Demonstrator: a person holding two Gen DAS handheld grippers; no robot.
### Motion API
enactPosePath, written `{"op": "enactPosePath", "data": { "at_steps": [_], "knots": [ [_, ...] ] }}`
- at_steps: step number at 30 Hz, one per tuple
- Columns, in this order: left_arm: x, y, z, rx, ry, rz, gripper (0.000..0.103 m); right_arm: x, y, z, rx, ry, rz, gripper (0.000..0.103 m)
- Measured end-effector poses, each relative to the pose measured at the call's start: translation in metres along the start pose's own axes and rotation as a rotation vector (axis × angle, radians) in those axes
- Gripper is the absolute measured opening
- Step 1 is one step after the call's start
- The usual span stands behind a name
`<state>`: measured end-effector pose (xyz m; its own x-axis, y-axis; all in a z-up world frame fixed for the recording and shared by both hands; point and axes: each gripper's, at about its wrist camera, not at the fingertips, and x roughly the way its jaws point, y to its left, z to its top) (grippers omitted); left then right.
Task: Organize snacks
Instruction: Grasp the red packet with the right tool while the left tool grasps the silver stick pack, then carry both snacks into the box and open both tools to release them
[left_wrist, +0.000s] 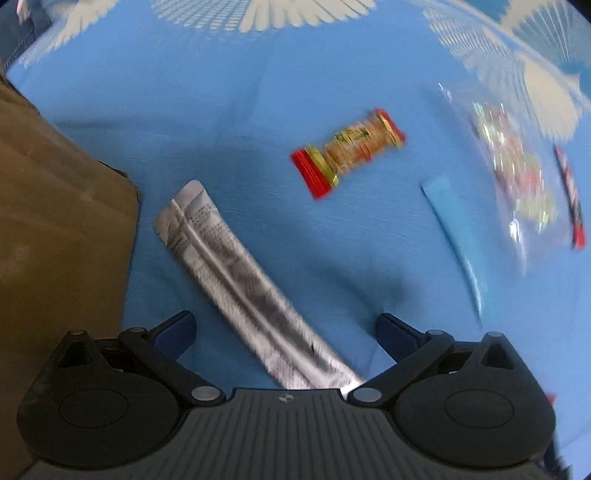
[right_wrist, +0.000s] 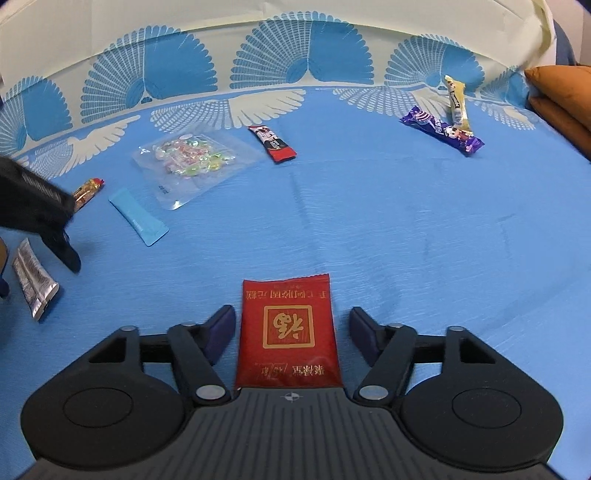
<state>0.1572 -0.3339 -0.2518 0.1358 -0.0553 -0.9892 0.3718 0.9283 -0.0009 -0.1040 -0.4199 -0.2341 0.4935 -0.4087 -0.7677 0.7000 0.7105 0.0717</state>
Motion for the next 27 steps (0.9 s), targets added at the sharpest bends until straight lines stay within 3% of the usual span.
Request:
{"op": "enactPosePath", "data": {
  "at_steps": [2,3,4,5,7,13,19,22,27],
  "knots": [
    [-0.003,0.004,0.004,-0.023,-0.022,0.02,0.101,-0.001,0.003,0.0,-0.015,-0.001,-0.01,0.073],
    [-0.005,0.006,0.004,-0.013,-0.031,0.014,0.091,-0.002,0.005,0.0,-0.02,-0.001,-0.005,0.065],
    [-0.011,0.006,0.003,-0.004,-0.055,0.012,0.063,-0.005,0.008,0.001,-0.027,-0.007,-0.002,0.046],
    [-0.018,0.006,0.001,0.016,-0.079,0.015,0.045,-0.007,0.009,0.002,-0.027,0.005,-0.006,0.044],
    [-0.031,0.005,-0.003,0.061,-0.049,-0.025,0.028,-0.013,0.011,0.003,-0.016,0.014,-0.011,0.042],
    [-0.094,0.014,-0.033,0.176,-0.134,-0.098,0.027,-0.076,0.009,0.013,0.042,-0.078,-0.015,0.042],
    [-0.183,0.051,-0.074,0.224,-0.236,-0.212,0.026,-0.163,0.022,0.012,0.046,-0.157,0.026,0.043],
    [-0.225,0.09,-0.106,0.231,-0.271,-0.247,0.026,-0.203,0.039,0.003,0.03,-0.17,0.088,0.043],
    [-0.275,0.168,-0.171,0.219,-0.322,-0.208,0.026,-0.263,0.081,-0.023,-0.033,-0.161,0.239,0.043]
  ]
}}
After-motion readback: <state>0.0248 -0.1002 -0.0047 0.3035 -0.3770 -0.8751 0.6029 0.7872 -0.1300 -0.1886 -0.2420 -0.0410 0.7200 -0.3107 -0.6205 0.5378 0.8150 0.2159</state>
